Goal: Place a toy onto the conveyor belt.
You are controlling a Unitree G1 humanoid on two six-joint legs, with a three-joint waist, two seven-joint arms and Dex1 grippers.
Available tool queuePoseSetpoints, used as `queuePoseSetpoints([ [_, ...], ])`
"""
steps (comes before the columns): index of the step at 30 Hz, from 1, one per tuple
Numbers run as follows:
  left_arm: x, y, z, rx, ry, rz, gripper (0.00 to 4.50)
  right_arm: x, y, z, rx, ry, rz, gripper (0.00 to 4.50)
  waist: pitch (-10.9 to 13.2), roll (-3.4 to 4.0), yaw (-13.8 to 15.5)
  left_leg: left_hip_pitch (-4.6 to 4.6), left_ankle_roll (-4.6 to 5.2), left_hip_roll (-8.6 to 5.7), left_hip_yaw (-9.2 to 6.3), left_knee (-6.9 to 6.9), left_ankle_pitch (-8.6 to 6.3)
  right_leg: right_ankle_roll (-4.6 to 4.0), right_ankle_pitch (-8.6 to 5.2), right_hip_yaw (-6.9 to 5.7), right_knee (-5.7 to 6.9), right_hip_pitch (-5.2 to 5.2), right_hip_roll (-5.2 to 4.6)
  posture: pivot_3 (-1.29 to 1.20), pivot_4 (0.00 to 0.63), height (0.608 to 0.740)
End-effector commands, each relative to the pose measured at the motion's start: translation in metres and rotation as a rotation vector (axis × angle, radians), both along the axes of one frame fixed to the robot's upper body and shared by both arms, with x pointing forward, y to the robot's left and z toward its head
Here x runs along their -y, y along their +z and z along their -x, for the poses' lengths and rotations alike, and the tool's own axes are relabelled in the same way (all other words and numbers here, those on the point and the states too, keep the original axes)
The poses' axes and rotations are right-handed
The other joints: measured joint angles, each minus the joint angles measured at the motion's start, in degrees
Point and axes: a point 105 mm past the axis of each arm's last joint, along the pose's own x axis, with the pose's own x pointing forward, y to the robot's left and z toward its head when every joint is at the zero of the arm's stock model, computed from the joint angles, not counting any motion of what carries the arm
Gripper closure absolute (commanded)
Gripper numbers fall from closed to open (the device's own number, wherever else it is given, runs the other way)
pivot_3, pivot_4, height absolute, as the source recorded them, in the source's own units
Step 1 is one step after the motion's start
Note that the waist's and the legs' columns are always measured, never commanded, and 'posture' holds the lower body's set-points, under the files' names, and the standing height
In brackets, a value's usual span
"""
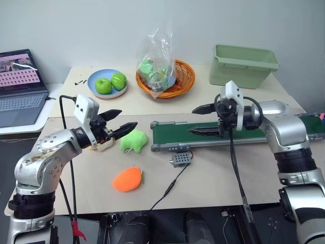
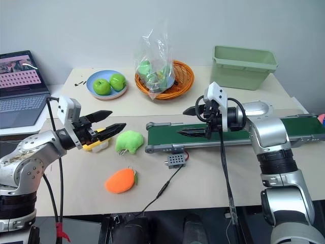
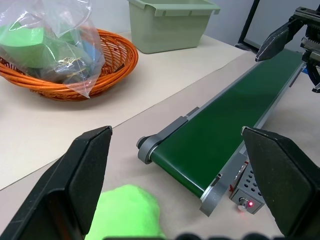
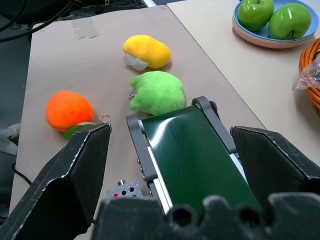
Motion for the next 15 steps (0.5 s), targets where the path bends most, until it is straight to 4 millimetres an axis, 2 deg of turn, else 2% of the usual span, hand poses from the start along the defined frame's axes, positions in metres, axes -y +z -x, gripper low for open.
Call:
queuePoseSetpoints([
  [1,-0.017,0.012,-0.004,0.022,0.085,0.12,0.08,0.0,0.013,0.002,0.045,0.011,-0.013,0.0,0.0,0.0,0.0,0.0,0.0,0.0,0.0,0.0,0.0,0.0,0.0,0.0,0.0,0.0,0.0,0.0,0.15,0.74],
  [3,-0.051,0.006,-0.01,-0.046,0.23,0.334,0.08,-0.002,0.012,0.001,0.044,0.02,-0.011,0.0,0.0,0.01,-0.1,0.03,0.0,0.0,0.01,-0.02,0.0,0.0,0.0,0.03,0.01,0.01,-0.01,0.0,0.15,0.74],
  [4,-0.062,0.002,-0.009,-0.076,0.269,0.409,0.08,-0.003,0.012,0.001,0.043,0.024,-0.01,0.0,0.0,0.01,-0.3,0.04,0.0,0.02,0.0,-0.03,0.0,0.0,0.0,0.02,0.0,0.0,0.0,0.0,0.15,0.74],
  [8,-0.079,-0.017,-0.003,-0.18,0.348,0.509,0.08,-0.004,0.011,0.001,0.038,0.035,-0.006,0.0,0.0,0.0,-0.5,0.04,-0.04,0.06,0.0,-0.08,0.02,0.0,0.0,0.02,0.04,-0.07,0.04,0.0,0.15,0.74],
  [12,-0.11,-0.04,0.003,-0.286,0.479,0.758,0.08,-0.006,0.01,0.0,0.035,0.043,-0.004,0.0,0.0,0.0,0.0,0.06,-0.04,0.03,-0.01,-0.05,0.02,0.0,0.0,0.03,0.02,0.0,0.01,0.0,0.15,0.74],
  [15,-0.121,-0.048,0.005,-0.33,0.526,0.892,0.08,-0.007,0.009,0.0,0.032,0.047,-0.002,0.0,0.0,-0.03,0.1,0.05,-0.05,0.04,-0.05,-0.05,0.02,0.0,0.0,0.01,0.03,-0.01,0.02,0.0,0.15,0.74],
])
